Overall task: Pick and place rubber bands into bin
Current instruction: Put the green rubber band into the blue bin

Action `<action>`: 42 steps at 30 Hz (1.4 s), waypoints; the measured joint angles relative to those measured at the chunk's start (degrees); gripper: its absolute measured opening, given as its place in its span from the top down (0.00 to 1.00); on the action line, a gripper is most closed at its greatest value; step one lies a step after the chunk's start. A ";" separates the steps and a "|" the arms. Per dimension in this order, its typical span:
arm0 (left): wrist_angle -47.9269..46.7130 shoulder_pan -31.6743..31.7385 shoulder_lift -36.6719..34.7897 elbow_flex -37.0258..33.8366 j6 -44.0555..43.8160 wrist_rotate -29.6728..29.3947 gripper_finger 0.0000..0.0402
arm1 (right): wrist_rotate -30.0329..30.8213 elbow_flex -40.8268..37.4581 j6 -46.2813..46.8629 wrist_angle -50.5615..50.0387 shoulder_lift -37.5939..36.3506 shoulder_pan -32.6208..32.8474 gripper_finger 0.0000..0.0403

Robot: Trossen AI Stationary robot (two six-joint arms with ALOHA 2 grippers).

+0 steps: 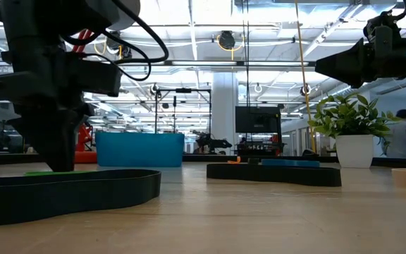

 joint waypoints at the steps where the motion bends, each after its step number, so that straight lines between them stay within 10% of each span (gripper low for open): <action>1: 0.02 0.00 0.00 0.00 0.68 0.00 0.83 | 0.00 0.00 0.00 0.00 0.00 -0.02 0.58; 42: 0.82 0.09 -9.96 0.61 6.29 -3.43 0.99 | 0.00 0.00 -0.90 -0.02 0.00 0.00 0.58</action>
